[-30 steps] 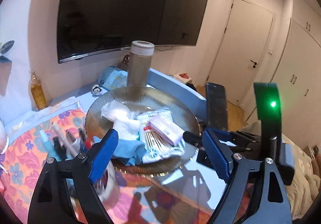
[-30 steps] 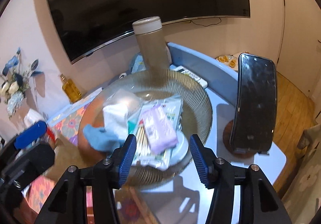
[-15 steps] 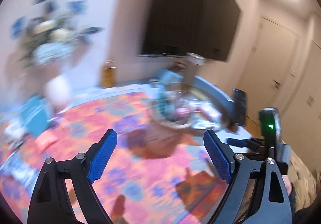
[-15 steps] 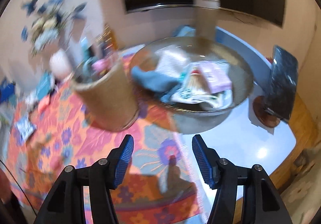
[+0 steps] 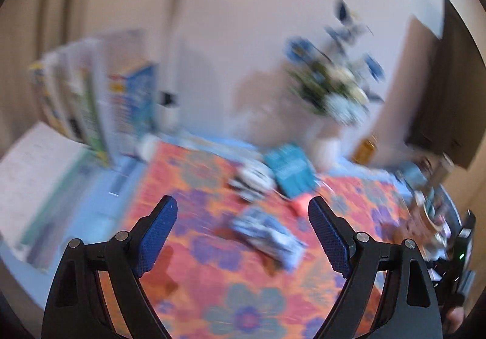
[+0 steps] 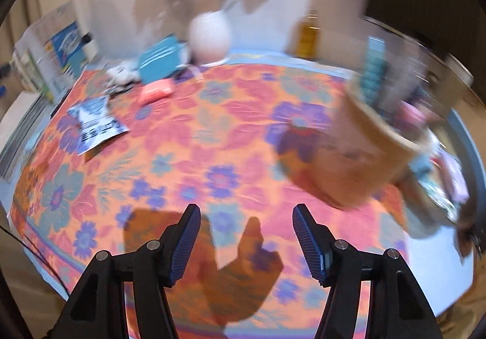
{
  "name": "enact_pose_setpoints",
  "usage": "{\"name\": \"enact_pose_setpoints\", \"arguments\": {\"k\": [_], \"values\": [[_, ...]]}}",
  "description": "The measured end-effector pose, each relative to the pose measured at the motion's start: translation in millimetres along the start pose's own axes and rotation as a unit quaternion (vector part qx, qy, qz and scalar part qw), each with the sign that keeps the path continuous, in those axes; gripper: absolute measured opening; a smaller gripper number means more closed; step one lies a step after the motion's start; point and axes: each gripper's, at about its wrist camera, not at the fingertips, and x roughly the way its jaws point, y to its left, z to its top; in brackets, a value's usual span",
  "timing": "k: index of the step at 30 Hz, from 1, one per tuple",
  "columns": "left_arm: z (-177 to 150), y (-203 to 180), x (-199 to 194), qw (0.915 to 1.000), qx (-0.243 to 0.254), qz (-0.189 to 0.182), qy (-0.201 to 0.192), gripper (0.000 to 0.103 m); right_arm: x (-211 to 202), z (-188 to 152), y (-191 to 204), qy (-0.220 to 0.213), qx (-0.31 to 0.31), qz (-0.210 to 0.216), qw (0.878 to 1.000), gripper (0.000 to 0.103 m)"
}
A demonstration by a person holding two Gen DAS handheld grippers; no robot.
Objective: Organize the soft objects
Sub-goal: 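Bring both open tools back over the table items, then grasp white-and-blue wipes pack with left tool while right tool grasps pink pouch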
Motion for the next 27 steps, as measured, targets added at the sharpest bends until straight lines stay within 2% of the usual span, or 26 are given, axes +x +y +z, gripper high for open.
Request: {"name": "enact_pose_setpoints", "arguments": {"k": [3,6,10,13,18,22,25,27], "values": [[7.7,30.8,-0.5,0.9994,-0.023,-0.017,0.019,0.093,16.0,14.9,24.8,0.007,-0.008,0.037,0.999,0.061],[-8.2,40.8,29.0,0.9966,-0.053,-0.036,0.052,0.093,31.9,35.1,46.5,0.006,-0.006,0.093,0.996,0.061],[-53.4,20.7,98.1,0.9855,-0.069,-0.083,0.131,0.093,57.8,64.5,57.6,0.001,0.025,0.138,0.99,0.062],[-80.1,-1.7,142.0,0.9747,-0.071,-0.108,0.182,0.093,81.3,80.8,66.2,0.021,0.035,0.154,0.987,0.075],[-92.0,-26.5,175.1,0.9673,-0.083,-0.133,0.199,0.093,108.3,99.4,84.4,0.03,0.02,0.133,0.99,0.076],[-91.8,-36.7,187.0,0.9706,-0.072,-0.119,0.196,0.093,136.5,115.0,85.0,0.044,0.077,0.166,0.982,0.076],[-93.4,-33.6,193.5,0.9729,-0.078,-0.114,0.186,0.093,151.4,122.6,90.2,0.043,0.09,0.14,0.985,0.076],[-95.9,-29.5,195.5,0.9742,-0.084,-0.116,0.174,0.093,154.4,127.2,92.4,0.026,0.096,0.129,0.987,0.076]]}}
